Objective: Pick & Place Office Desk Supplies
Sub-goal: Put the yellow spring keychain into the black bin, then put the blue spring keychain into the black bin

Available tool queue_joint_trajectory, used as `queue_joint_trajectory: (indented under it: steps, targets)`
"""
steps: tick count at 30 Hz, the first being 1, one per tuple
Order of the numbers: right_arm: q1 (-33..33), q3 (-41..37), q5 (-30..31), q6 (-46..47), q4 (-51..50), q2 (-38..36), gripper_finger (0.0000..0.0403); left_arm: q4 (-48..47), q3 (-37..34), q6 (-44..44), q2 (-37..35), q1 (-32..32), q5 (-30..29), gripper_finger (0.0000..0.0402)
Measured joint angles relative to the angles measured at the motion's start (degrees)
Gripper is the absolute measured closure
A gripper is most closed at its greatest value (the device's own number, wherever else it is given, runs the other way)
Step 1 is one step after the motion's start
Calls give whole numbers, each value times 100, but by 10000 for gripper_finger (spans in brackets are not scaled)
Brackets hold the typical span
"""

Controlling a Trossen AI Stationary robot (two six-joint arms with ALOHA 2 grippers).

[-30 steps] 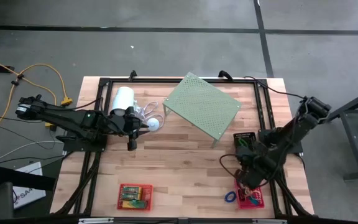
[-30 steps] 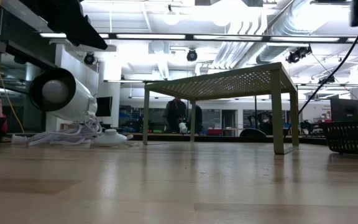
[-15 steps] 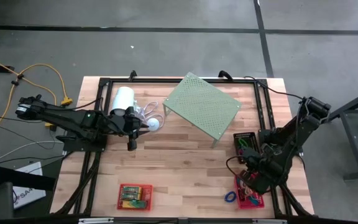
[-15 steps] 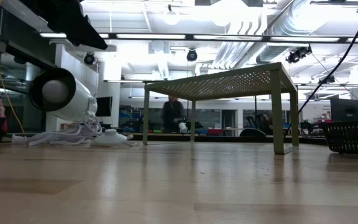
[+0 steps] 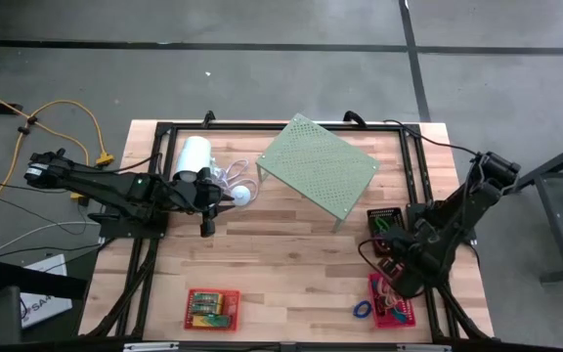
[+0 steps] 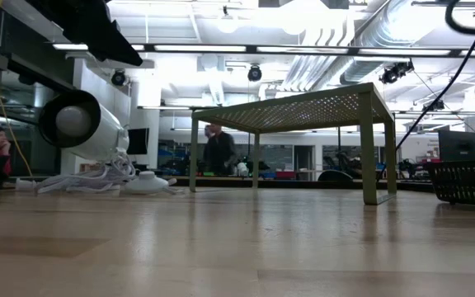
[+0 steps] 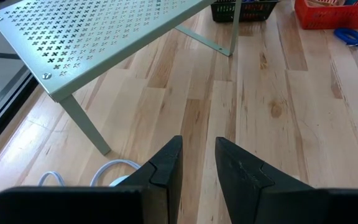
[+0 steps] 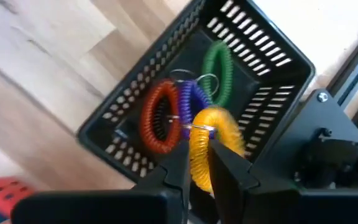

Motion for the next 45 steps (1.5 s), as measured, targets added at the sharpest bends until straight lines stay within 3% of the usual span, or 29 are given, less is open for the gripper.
queue_joint_trajectory:
  steps: [24,36,45]
  targets:
    - [-121,-117,144,-152,310,0,360,2,0,-2,2,0,0,313]
    - [-148,402,1152,-2533,1848,0,360,0,0,-2,0,0,0,313]
    - [-366,466,988,-4442,3533,0,360,1,0,-2,2,0,0,313]
